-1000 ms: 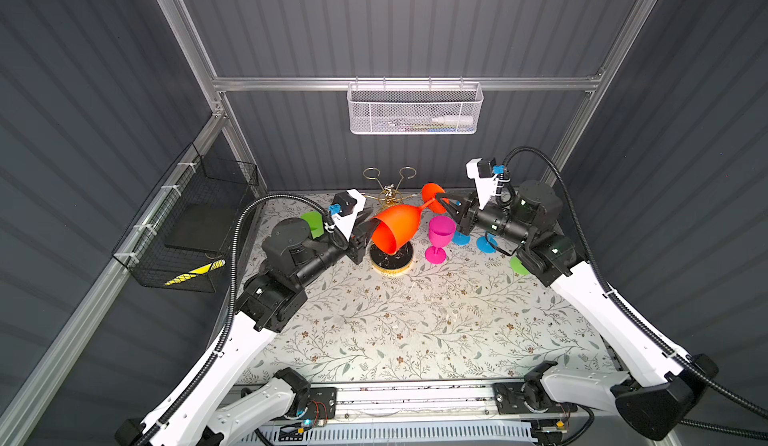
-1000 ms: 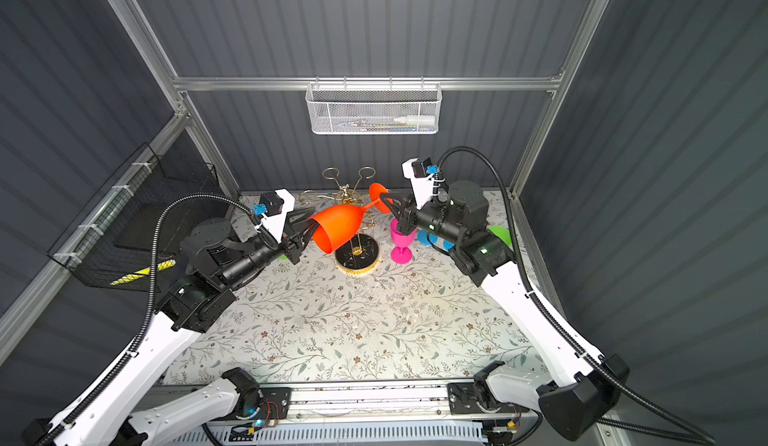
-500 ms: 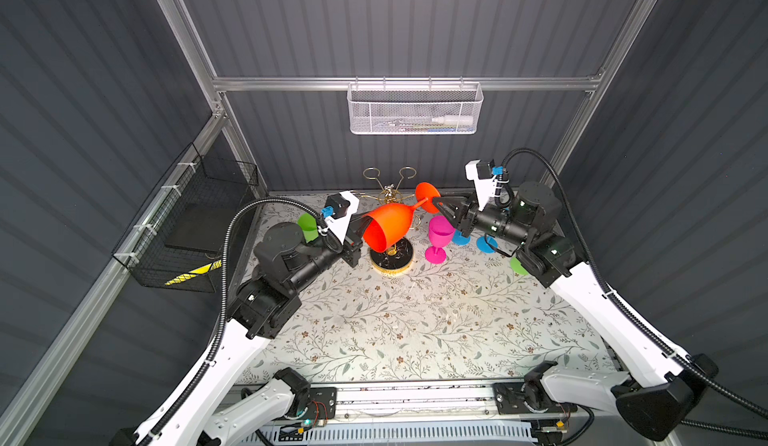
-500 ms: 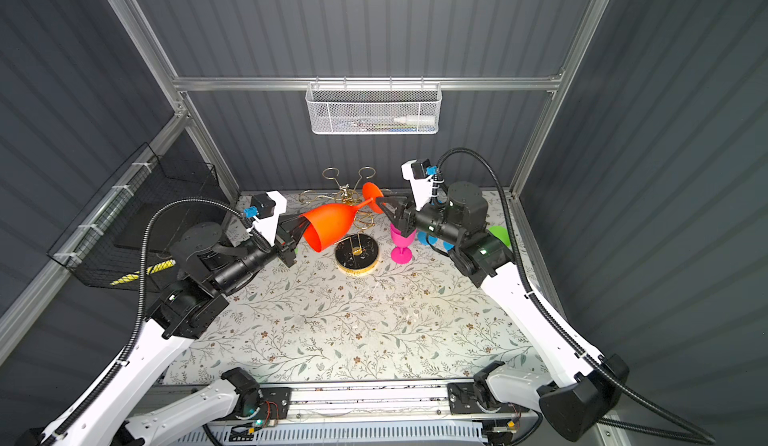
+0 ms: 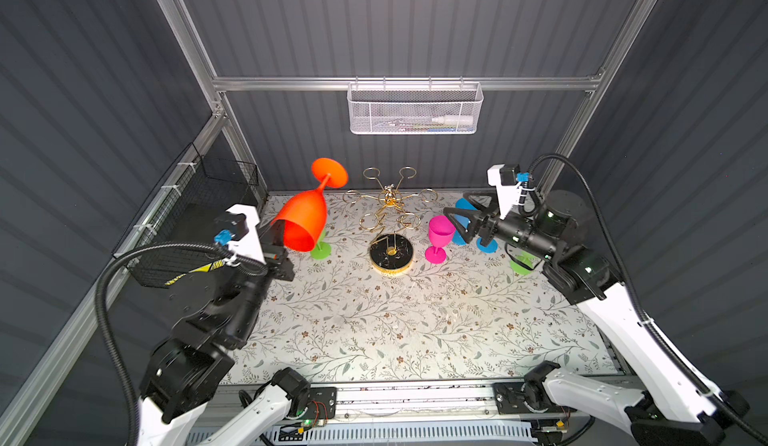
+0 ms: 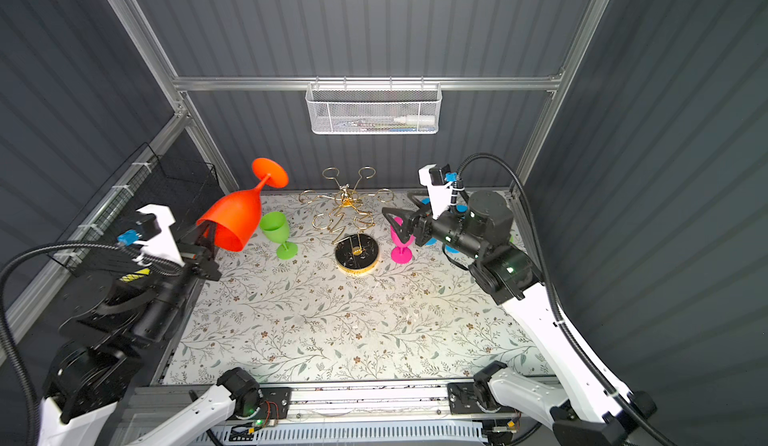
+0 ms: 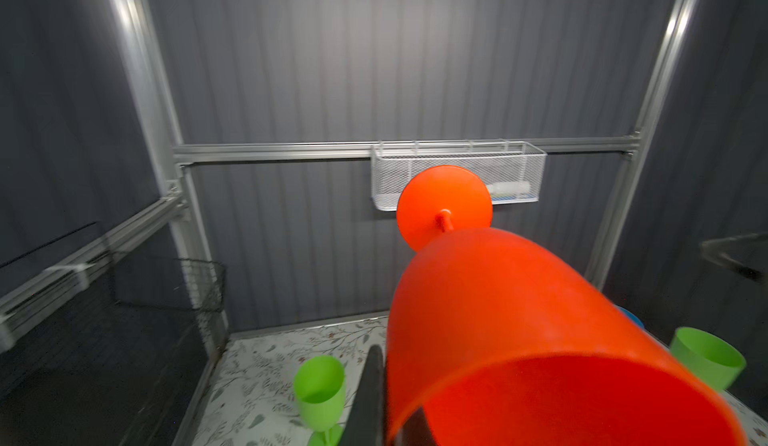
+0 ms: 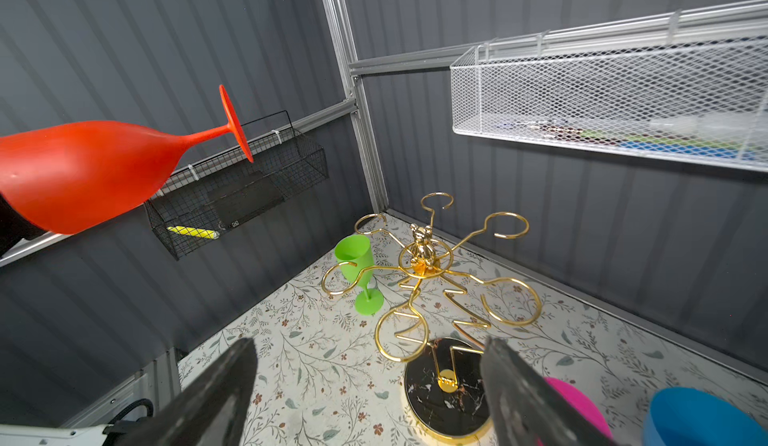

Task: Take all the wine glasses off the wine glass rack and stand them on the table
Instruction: 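Carry the red glass toward the green glass with the left gripper while the right withdraws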

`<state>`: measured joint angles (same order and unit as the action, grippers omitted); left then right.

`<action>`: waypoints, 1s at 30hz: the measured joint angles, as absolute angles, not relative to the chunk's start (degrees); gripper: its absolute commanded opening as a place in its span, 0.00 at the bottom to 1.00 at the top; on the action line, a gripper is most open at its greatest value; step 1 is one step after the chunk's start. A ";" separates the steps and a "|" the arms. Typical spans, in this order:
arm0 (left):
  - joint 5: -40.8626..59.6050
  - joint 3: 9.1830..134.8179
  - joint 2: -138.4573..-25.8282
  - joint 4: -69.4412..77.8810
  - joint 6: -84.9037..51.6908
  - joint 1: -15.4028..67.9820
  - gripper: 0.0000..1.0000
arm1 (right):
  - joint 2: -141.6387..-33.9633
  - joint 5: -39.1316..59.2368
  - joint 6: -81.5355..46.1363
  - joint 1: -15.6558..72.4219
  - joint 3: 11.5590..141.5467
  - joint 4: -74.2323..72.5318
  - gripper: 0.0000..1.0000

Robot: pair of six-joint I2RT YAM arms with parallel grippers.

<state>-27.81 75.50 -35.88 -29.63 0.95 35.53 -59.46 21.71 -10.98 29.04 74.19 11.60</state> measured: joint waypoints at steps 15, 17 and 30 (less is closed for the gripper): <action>-37.50 82.94 -48.62 -61.45 -15.70 35.53 0.00 | -52.93 15.16 -11.38 29.04 70.32 19.46 0.99; -36.75 83.07 -51.13 -64.20 -17.30 35.53 0.00 | -52.90 15.14 -11.88 29.04 69.60 20.12 0.99; -23.88 81.91 -65.43 -66.08 -16.10 24.73 0.00 | -49.19 14.63 -13.13 29.04 65.60 24.08 0.99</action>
<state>-23.88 81.91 -65.43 -66.08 -16.10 24.73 -49.19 14.63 -13.13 29.04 65.60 24.08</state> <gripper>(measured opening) 0.056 0.988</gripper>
